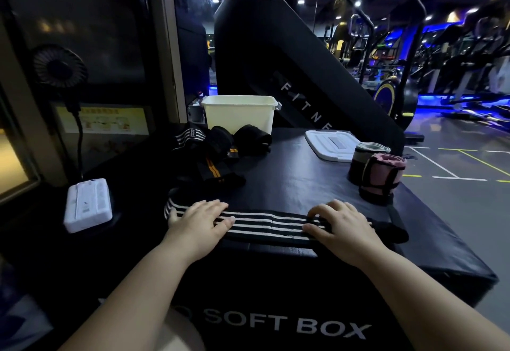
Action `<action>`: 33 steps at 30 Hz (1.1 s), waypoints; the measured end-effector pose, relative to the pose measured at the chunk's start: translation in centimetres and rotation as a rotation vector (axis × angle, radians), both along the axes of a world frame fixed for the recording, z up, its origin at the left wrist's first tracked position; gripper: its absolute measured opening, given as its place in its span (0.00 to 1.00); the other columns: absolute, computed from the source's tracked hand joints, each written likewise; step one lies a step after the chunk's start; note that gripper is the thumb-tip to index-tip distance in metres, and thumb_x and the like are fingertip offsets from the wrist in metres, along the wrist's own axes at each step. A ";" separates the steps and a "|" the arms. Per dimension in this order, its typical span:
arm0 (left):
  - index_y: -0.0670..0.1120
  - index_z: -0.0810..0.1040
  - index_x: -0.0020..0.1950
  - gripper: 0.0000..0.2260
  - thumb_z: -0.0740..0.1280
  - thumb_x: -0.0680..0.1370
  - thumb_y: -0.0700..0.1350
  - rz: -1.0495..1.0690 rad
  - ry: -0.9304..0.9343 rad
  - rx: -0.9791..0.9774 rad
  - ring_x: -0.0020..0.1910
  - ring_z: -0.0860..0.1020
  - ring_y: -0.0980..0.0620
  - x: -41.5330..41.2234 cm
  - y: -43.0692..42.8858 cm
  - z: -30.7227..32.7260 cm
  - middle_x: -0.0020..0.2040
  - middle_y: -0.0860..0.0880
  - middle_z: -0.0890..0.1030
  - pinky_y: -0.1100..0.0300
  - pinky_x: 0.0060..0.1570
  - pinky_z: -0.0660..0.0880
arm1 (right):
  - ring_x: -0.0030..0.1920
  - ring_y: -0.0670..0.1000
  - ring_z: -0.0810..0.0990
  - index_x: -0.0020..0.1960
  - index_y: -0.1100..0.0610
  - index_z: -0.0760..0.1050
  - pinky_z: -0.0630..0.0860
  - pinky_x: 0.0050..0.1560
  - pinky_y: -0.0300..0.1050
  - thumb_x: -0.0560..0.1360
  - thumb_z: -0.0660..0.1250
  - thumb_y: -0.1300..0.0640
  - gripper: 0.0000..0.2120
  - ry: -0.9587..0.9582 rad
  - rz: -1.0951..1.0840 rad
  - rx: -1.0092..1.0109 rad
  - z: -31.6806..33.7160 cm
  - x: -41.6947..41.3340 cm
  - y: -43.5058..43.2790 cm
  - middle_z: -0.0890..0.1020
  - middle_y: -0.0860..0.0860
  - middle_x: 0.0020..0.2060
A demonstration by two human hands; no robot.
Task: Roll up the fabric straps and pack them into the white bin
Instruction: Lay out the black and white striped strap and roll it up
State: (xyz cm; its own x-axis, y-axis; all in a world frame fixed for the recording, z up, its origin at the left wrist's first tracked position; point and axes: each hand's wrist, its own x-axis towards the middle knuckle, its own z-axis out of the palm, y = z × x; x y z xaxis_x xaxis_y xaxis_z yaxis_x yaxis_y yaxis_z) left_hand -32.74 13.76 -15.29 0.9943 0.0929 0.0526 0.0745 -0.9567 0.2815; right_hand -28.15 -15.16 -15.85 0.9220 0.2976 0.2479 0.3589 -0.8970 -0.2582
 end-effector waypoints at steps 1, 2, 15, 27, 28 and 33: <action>0.60 0.60 0.76 0.24 0.50 0.80 0.65 0.003 0.004 0.006 0.78 0.50 0.58 0.0 0.3 0.0 0.78 0.62 0.56 0.37 0.73 0.44 | 0.61 0.50 0.69 0.56 0.41 0.74 0.66 0.61 0.49 0.74 0.61 0.33 0.17 0.002 0.002 0.000 0.0 0.0 0.0 0.72 0.43 0.51; 0.60 0.60 0.76 0.25 0.50 0.80 0.65 0.006 0.012 0.011 0.78 0.50 0.57 0.1 0.4 0.0 0.78 0.61 0.56 0.36 0.72 0.43 | 0.61 0.50 0.69 0.56 0.41 0.74 0.66 0.61 0.49 0.74 0.61 0.33 0.17 0.004 0.004 -0.002 0.0 0.0 0.0 0.72 0.43 0.51; 0.60 0.54 0.78 0.30 0.46 0.78 0.69 -0.109 0.065 0.066 0.79 0.45 0.55 0.8 -2.5 0.4 0.79 0.59 0.51 0.36 0.73 0.38 | 0.67 0.48 0.64 0.63 0.38 0.70 0.60 0.63 0.48 0.66 0.48 0.22 0.33 0.039 0.037 -0.128 0.5 -0.3 -0.5 0.70 0.41 0.62; 0.62 0.51 0.78 0.30 0.46 0.77 0.70 -0.097 0.092 0.102 0.79 0.45 0.55 1.8 -2.4 -0.2 0.79 0.60 0.49 0.37 0.73 0.39 | 0.78 0.45 0.46 0.74 0.35 0.58 0.41 0.75 0.64 0.73 0.50 0.27 0.32 0.233 0.022 -0.173 0.9 0.8 -2.0 0.55 0.41 0.78; 0.62 0.51 0.78 0.30 0.47 0.77 0.70 -0.100 0.097 0.095 0.79 0.45 0.55 2.0 -2.4 -0.1 0.79 0.60 0.49 0.37 0.73 0.38 | 0.78 0.45 0.46 0.75 0.35 0.57 0.41 0.75 0.64 0.73 0.50 0.27 0.32 0.230 0.018 -0.172 0.9 0.9 -2.1 0.55 0.41 0.78; 0.61 0.52 0.78 0.31 0.48 0.77 0.70 -0.107 0.120 0.066 0.78 0.45 0.55 2.8 -2.1 0.0 0.79 0.60 0.49 0.39 0.74 0.37 | 0.78 0.46 0.46 0.75 0.35 0.57 0.41 0.75 0.63 0.73 0.49 0.26 0.33 0.233 0.010 -0.172 0.5 1.1 -2.1 0.54 0.41 0.78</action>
State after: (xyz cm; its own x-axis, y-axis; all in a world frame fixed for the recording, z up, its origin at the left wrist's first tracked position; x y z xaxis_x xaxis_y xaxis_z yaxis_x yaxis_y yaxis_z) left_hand -29.91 11.62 -15.26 0.9978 -0.0139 -0.0648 0.0002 -0.9771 0.2126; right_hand -27.08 -17.25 -15.34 0.9449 0.3265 -0.0255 0.3169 -0.9313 -0.1794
